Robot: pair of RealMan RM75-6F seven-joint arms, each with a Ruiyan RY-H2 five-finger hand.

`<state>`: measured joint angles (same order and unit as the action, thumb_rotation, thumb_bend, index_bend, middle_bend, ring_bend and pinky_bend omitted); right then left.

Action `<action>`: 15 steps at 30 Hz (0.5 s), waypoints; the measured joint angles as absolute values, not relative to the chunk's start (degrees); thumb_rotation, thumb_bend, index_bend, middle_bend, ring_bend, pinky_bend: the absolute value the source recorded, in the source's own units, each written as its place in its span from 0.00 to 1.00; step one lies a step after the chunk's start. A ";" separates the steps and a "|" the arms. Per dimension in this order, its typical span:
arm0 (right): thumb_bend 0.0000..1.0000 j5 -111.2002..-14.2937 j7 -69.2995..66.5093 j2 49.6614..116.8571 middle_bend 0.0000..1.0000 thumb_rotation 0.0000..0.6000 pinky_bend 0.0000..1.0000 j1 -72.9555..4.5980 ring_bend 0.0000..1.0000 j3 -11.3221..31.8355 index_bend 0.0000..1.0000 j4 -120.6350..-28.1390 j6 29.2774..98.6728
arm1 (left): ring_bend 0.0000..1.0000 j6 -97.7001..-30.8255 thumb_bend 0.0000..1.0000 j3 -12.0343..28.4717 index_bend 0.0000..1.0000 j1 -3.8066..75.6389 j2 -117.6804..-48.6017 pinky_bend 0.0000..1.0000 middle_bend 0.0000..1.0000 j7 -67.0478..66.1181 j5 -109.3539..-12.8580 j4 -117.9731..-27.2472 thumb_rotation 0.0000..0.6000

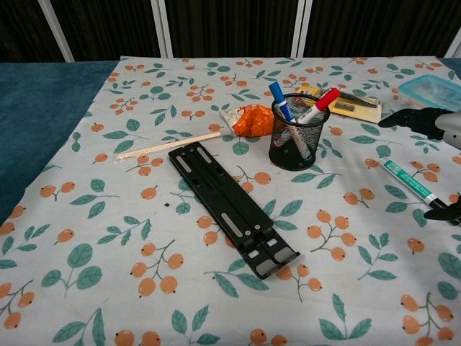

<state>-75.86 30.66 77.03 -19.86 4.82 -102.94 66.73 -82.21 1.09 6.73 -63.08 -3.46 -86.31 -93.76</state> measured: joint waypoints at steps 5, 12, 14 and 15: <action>0.11 -75.85 30.24 77.65 0.06 1.00 0.19 -20.04 0.04 4.27 0.10 -102.42 66.80 | 0.00 -82.45 0.03 1.13 0.00 6.61 -63.12 0.00 0.00 -3.49 -86.22 -93.57 1.00; 0.11 -75.80 30.65 78.40 0.06 1.00 0.19 -20.20 0.04 3.75 0.10 -102.26 67.17 | 0.00 -82.75 0.03 1.28 0.00 6.44 -63.00 0.00 0.00 -2.84 -85.97 -93.37 1.00; 0.11 -75.72 31.25 78.65 0.06 1.00 0.19 -20.17 0.04 3.56 0.10 -102.28 67.38 | 0.00 -82.88 0.03 1.30 0.00 6.40 -63.01 0.00 0.00 -2.90 -86.00 -93.34 1.00; 0.11 -75.66 31.58 78.85 0.06 1.00 0.19 -20.16 0.04 3.49 0.10 -102.27 67.52 | 0.00 -82.94 0.03 1.32 0.00 6.39 -63.04 0.00 0.00 -2.99 -86.02 -93.32 1.00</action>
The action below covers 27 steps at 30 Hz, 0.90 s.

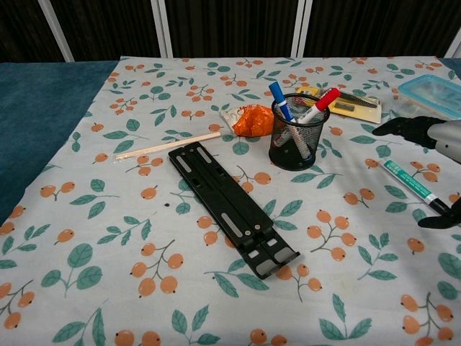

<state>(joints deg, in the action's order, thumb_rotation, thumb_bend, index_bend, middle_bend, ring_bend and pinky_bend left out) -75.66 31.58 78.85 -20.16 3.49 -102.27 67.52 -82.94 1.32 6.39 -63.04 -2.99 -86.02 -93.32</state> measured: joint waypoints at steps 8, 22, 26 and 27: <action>0.11 -73.65 33.03 80.38 0.06 1.00 0.19 -20.22 0.04 3.53 0.10 -102.34 68.20 | 0.00 -82.83 0.03 1.24 0.00 6.45 -63.12 0.00 0.00 -3.30 -86.14 -93.49 1.00; 0.16 -68.74 33.86 81.53 0.22 1.00 0.21 -20.59 0.14 5.84 0.26 -101.79 69.92 | 0.00 -82.24 0.03 1.21 0.00 6.61 -63.02 0.00 0.00 -3.44 -85.75 -93.72 1.00; 0.17 -65.59 35.18 82.46 0.32 1.00 0.21 -20.74 0.20 6.70 0.38 -101.31 70.43 | 0.00 -82.19 0.03 1.21 0.00 6.63 -63.01 0.00 0.00 -3.54 -85.71 -93.79 1.00; 0.17 -64.78 35.51 82.68 0.32 1.00 0.21 -20.80 0.20 6.91 0.39 -101.23 70.51 | 0.00 -82.18 0.03 1.21 0.00 6.63 -63.01 0.00 0.00 -3.54 -85.69 -93.79 1.00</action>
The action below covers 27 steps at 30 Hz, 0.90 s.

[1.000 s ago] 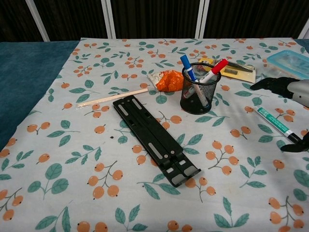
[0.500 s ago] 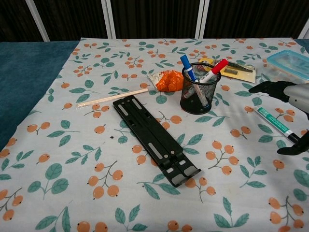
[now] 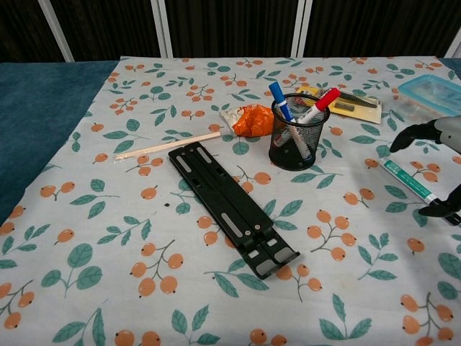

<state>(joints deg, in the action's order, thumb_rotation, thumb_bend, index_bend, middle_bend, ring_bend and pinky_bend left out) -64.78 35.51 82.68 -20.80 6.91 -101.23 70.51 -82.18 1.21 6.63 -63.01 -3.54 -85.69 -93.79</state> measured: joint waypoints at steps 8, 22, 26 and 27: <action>0.19 -58.46 38.43 85.87 0.35 1.00 0.22 -22.06 0.22 9.22 0.44 -99.58 71.65 | 0.00 -81.95 0.03 1.19 0.00 6.69 -62.98 0.00 0.00 -3.55 -85.54 -93.94 1.00; 0.19 -52.00 40.65 88.94 0.33 1.00 0.22 -23.90 0.22 11.43 0.44 -95.73 72.74 | 0.00 -81.36 0.03 1.09 0.00 6.82 -62.71 0.00 0.00 -3.32 -85.20 -94.29 1.00; 0.20 -49.82 40.91 89.42 0.33 1.00 0.22 -24.43 0.22 12.01 0.44 -94.74 72.43 | 0.00 -81.08 0.03 1.03 0.00 6.88 -62.59 0.00 0.00 -3.29 -85.08 -94.47 1.00; 0.20 -49.51 40.96 89.55 0.33 1.00 0.22 -24.58 0.22 12.09 0.44 -94.44 72.39 | 0.00 -81.05 0.03 1.01 0.00 6.90 -62.57 0.00 0.00 -3.31 -85.08 -94.52 1.00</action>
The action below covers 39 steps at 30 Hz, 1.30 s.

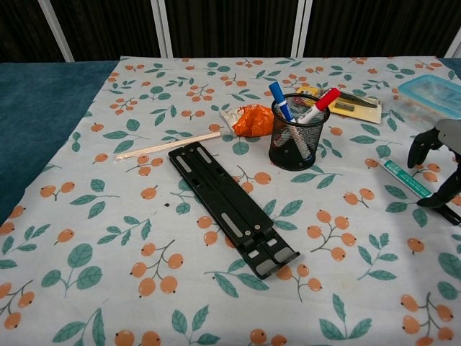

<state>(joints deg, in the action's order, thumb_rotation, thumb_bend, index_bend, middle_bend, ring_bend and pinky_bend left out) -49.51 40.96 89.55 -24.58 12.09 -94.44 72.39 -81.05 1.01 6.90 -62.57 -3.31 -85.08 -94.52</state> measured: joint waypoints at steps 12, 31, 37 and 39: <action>0.26 -45.38 42.60 90.39 0.34 1.00 0.22 -26.02 0.21 12.56 0.44 -92.13 72.30 | 0.00 -80.35 0.03 0.96 0.00 7.01 -62.24 0.00 0.00 -3.10 -84.46 -95.14 1.00; 0.52 -42.80 42.93 90.00 0.50 1.00 0.22 -26.71 0.22 10.76 0.61 -91.73 72.06 | 0.00 -79.99 0.03 0.99 0.00 7.12 -62.03 0.00 0.00 -2.90 -84.09 -95.61 1.00; 0.57 -43.32 42.23 89.29 0.53 1.00 0.22 -26.68 0.23 10.28 0.64 -92.55 71.93 | 0.00 -79.98 0.03 0.99 0.00 7.13 -62.01 0.00 0.00 -2.91 -84.05 -95.73 1.00; 0.57 -43.72 41.93 88.95 0.53 1.00 0.22 -26.66 0.24 10.20 0.65 -93.09 71.97 | 0.00 -80.00 0.03 0.99 0.00 7.12 -62.02 0.00 0.00 -2.86 -84.06 -95.75 1.00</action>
